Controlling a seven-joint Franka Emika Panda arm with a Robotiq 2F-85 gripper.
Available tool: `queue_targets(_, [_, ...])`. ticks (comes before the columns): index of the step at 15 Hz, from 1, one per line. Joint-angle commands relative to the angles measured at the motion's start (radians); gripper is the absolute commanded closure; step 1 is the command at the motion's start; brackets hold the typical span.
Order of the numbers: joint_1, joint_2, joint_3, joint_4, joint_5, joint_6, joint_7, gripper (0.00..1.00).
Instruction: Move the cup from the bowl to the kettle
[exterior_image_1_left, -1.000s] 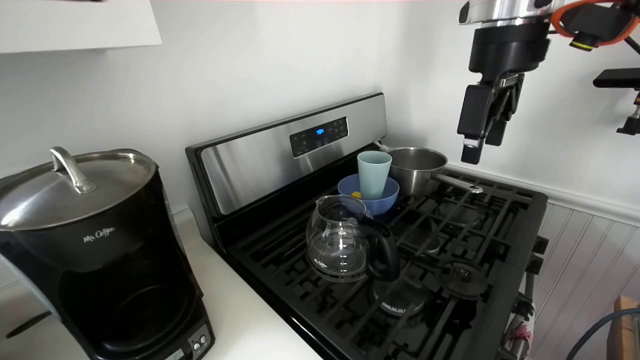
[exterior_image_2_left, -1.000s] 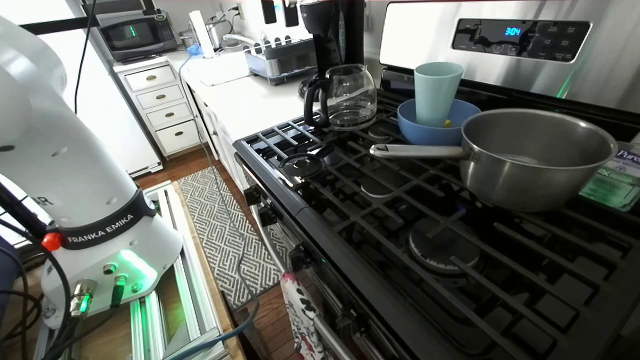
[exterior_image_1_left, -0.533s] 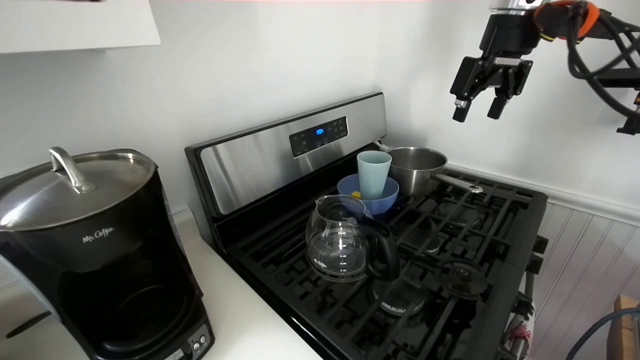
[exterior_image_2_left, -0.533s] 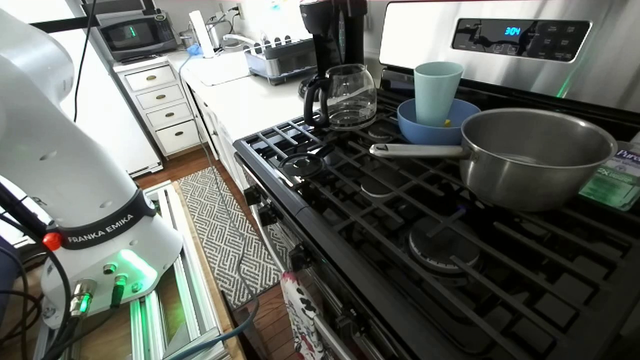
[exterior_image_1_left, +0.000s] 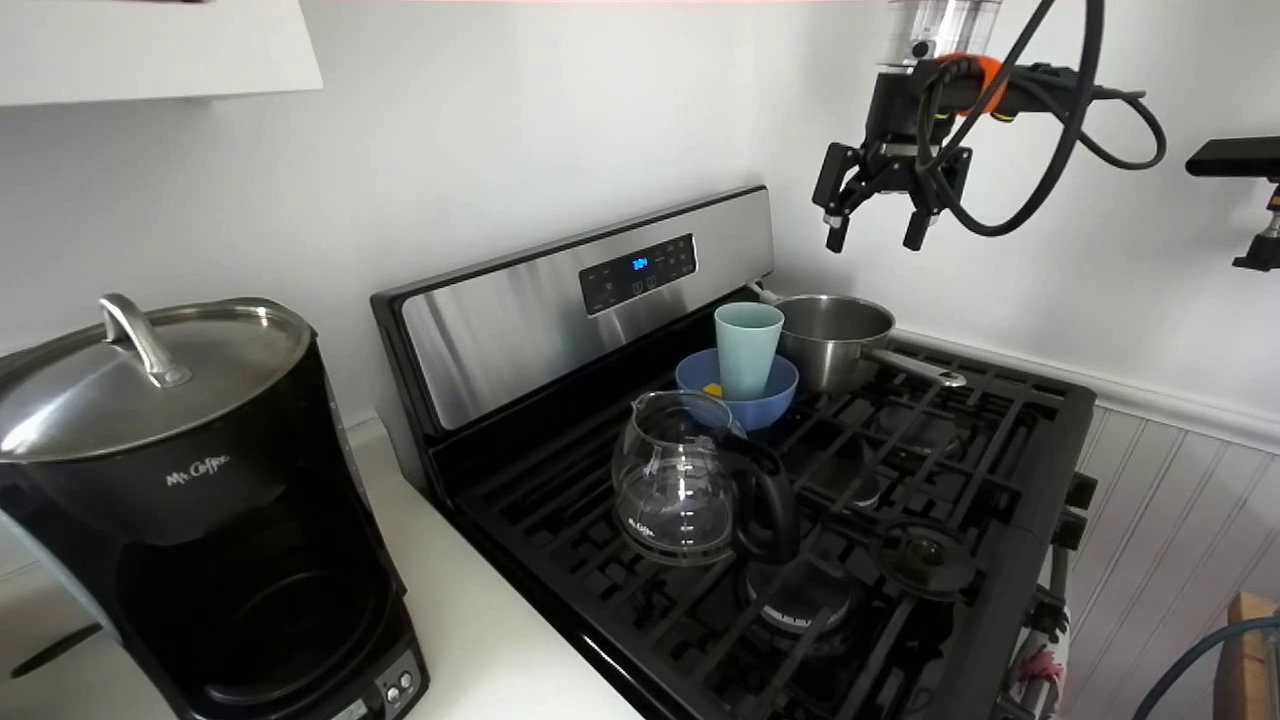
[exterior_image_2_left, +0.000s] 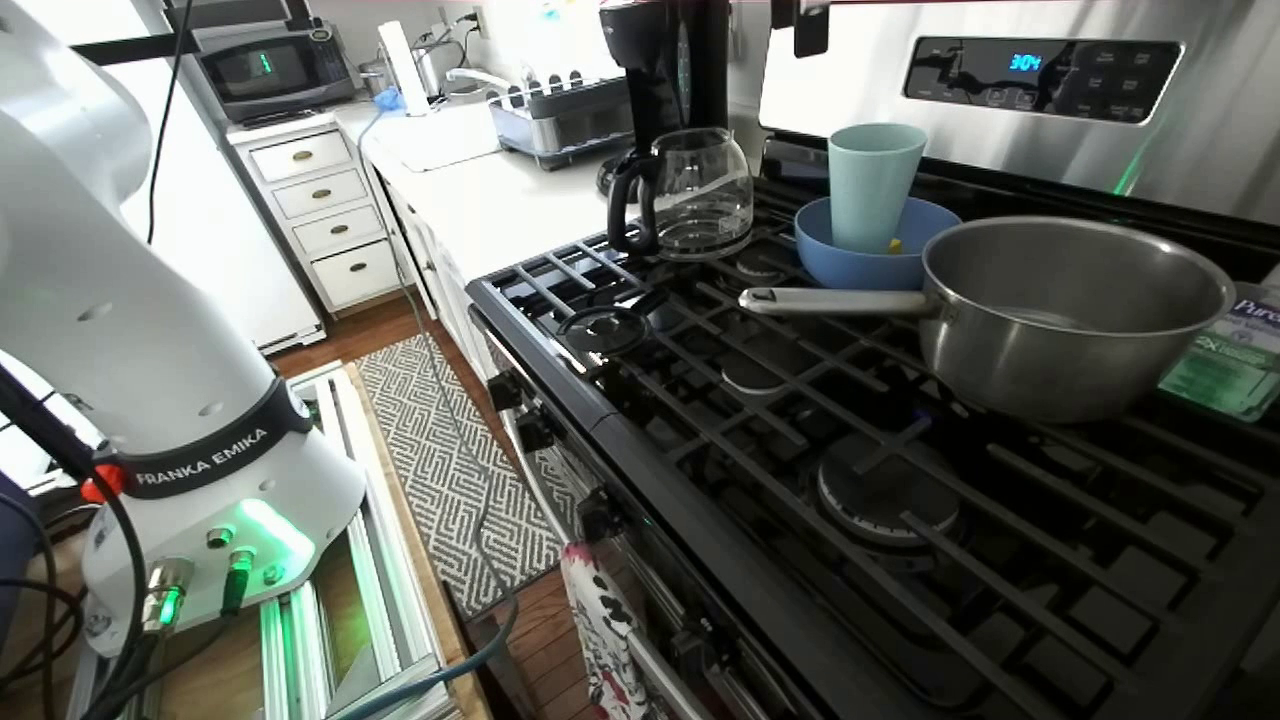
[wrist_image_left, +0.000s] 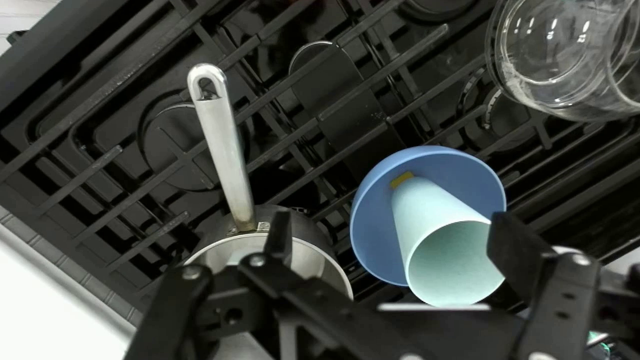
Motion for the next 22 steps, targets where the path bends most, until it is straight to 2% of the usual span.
queue_targets(1, [-0.003,0.006,0.002,0.008,0.001,-0.004,-0.001,0.0])
queue_targets(2, [-0.004,0.006,0.002,0.011,0.001,-0.005,-0.001,0.0])
queue_targets(12, [0.026,0.333,0.013,0.208,0.045,0.011,0.394,0.0])
queue_targets(16, [0.033,0.41,0.004,0.269,0.095,0.031,0.448,0.0])
queue_targets(22, [0.039,0.451,-0.002,0.307,0.129,0.092,0.488,0.0])
